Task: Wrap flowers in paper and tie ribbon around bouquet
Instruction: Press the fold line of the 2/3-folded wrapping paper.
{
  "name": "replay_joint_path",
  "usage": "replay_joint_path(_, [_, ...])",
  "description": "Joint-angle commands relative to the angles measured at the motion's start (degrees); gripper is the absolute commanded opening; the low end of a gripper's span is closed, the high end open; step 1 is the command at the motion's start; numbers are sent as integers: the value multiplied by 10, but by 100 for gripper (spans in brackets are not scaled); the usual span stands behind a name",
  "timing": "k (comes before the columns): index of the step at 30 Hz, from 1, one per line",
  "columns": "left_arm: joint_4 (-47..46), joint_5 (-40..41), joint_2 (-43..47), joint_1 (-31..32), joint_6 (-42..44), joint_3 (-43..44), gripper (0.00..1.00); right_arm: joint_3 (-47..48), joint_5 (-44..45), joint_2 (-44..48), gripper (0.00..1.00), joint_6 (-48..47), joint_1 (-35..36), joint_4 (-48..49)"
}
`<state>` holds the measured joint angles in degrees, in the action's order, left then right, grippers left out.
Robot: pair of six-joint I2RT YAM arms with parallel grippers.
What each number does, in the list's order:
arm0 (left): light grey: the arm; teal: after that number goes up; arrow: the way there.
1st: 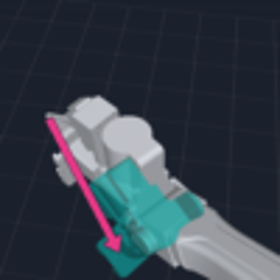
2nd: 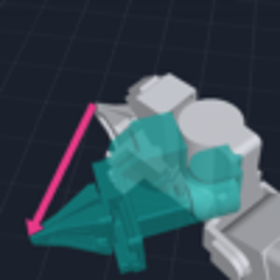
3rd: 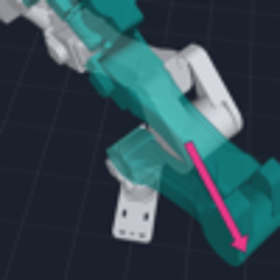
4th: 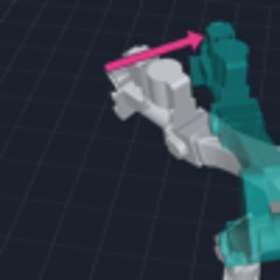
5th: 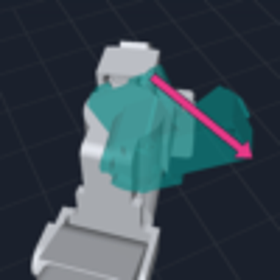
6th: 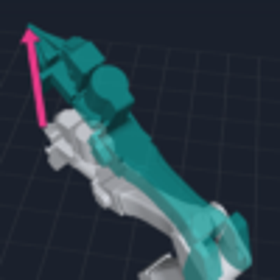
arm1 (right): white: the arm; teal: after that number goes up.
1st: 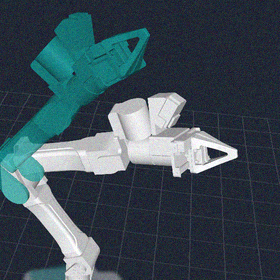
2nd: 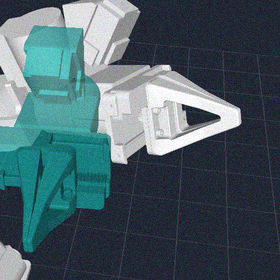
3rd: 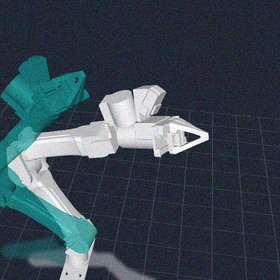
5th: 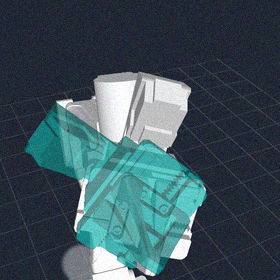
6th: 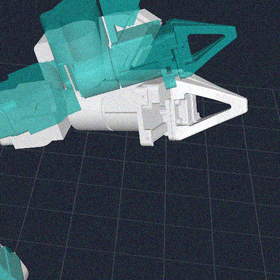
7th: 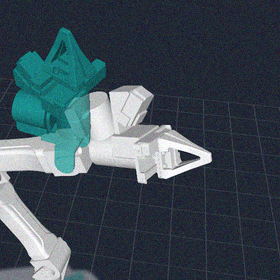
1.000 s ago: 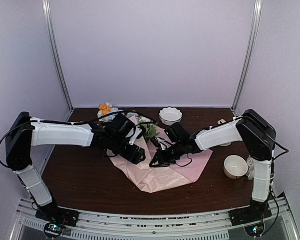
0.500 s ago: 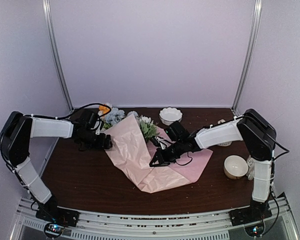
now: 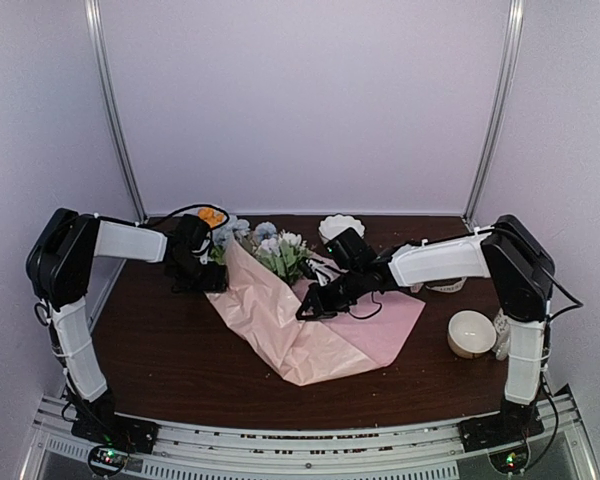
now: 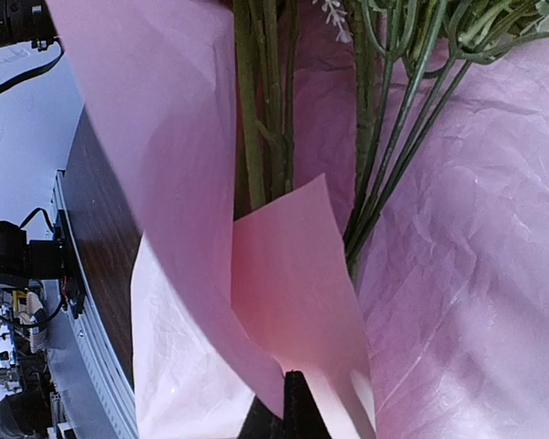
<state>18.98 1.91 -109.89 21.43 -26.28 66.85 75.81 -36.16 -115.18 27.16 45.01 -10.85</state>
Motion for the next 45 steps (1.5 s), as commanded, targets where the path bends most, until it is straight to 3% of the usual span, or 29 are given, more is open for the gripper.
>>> replay_joint_path(1, [35,28,-39,-5,-7,-2,84,9,33,29,0,-13,0,-15])
replay_joint_path(8, [27,37,-55,-5,-4,-15,84,15,78,43,3,-19,-9,-18])
replay_joint_path(18, [11,34,-72,-5,-5,-26,84,67,163,20,4,-86,-13,-99])
replay_joint_path(27, [7,28,-71,-5,-3,-26,83,26,192,128,31,-136,-10,-131])
replay_joint_path(31, [4,28,-71,-5,-5,-27,83,-46,119,177,37,-91,9,-89])
replay_joint_path(34, [4,26,-71,-6,-6,-26,83,-68,41,159,44,-16,19,-62])
replay_joint_path(37, [4,27,-70,-5,-5,-28,83,-106,-12,145,50,64,21,29])
replay_joint_path(45, [2,27,-71,-5,-2,-25,83,-73,-71,55,56,157,22,127])
